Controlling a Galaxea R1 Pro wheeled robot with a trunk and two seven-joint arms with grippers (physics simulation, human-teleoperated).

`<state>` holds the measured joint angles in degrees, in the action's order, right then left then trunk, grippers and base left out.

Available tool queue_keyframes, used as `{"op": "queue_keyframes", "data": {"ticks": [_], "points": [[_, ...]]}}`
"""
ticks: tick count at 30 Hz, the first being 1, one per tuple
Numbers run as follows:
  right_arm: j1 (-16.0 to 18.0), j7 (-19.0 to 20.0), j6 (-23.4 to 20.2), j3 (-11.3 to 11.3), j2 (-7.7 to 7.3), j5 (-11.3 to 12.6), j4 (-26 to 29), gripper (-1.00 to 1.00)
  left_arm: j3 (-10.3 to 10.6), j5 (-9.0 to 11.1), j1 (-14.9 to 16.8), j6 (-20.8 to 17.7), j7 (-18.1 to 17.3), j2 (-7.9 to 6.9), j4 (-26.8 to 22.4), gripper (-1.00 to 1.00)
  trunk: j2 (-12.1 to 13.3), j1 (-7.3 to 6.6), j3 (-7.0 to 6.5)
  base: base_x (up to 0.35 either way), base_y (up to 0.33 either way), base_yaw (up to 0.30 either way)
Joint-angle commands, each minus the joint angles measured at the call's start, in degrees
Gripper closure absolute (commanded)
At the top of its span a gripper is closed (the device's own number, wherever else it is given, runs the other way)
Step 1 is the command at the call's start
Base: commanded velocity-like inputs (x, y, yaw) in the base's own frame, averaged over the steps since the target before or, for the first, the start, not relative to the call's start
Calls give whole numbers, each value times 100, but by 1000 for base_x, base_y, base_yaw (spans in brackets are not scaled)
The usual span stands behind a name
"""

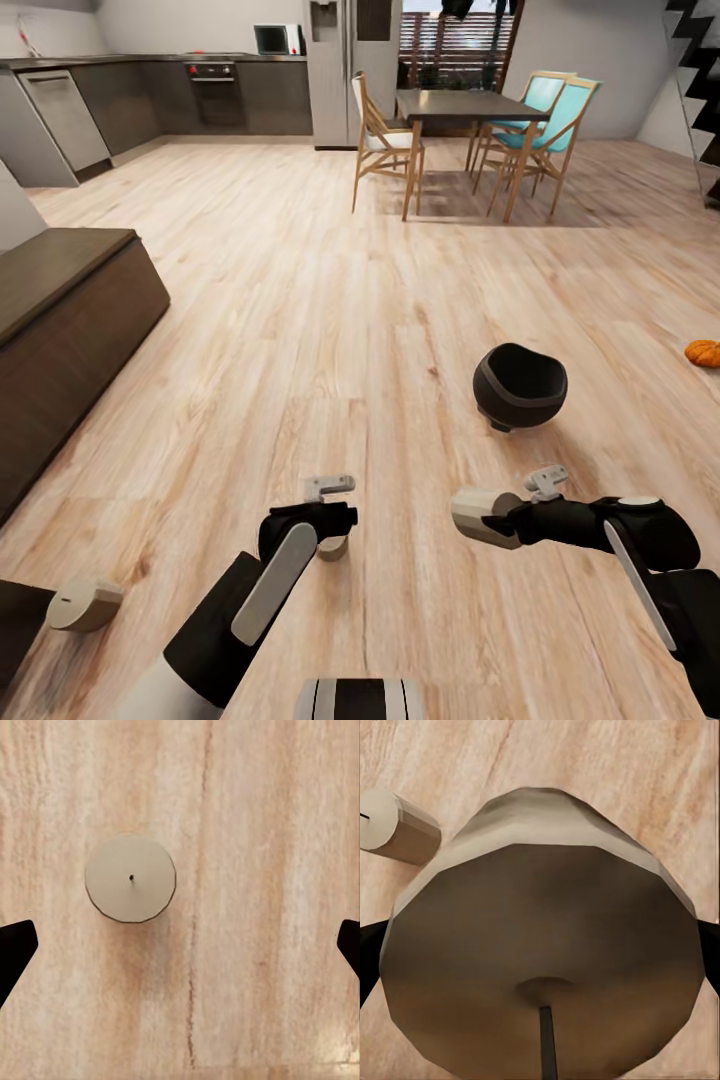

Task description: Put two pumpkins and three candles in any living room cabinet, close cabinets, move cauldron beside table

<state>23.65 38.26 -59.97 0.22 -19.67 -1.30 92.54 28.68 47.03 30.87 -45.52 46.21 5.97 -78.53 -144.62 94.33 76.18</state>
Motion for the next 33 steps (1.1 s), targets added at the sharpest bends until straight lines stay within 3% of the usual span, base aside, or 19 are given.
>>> {"op": "queue_keyframes", "data": {"ticks": [1,4,7,11,12,15,18,21,23,24,26,33], "points": [[0,7,-3,-3,-2,12,0,100,5,-3,52,-1,2,-1,75,-100,0,0,0,0,0,-288],[1,16,-3,-14,-9,14,0,100,1,7,261,-12,-3,-5,355,-100,0,0,0,0,0,-294],[8,22,-3,-40,-16,15,1,100,-36,63,686,-20,-11,-4,1009,-100,0,0,0,0,0,-206],[9,23,-3,-45,-18,16,1,100,-461,278,1081,-20,-15,-39,1776,-100,0,0,0,0,0,-69],[7,23,-3,-46,-18,16,1,100,-679,337,1249,-26,-19,-53,2034,-100,0,0,0,0,0,-30],[-7,26,-3,-57,-23,16,1,100,-953,390,1547,-21,-4,-64,2460,-100,0,0,0,0,0,-16],[-11,28,-3,-145,-25,16,1,100,-949,391,1602,9,-4,-58,2618,-100,0,0,0,0,0,-5],[-17,186,-3,-617,-91,21,1,100,-868,392,1636,31,5,-31,2751,-100,0,0,0,0,0,-2],[-53,886,-3,-1090,-399,23,1,100,-771,393,1650,51,19,-1,2806,-100,0,0,0,0,0,-1],[-60,1072,-3,-1165,-479,22,1,100,-744,392,1652,54,21,6,2813,-100,0,0,0,0,0,0],[-72,1439,-3,-1302,-632,19,1,100,-684,402,1655,62,23,21,2828,-100,0,0,0,0,0,0],[-78,1738,-3,-1386,-732,9,1,100,-632,412,1658,58,11,27,2840,-100,0,0,0,0,0,0]]}}
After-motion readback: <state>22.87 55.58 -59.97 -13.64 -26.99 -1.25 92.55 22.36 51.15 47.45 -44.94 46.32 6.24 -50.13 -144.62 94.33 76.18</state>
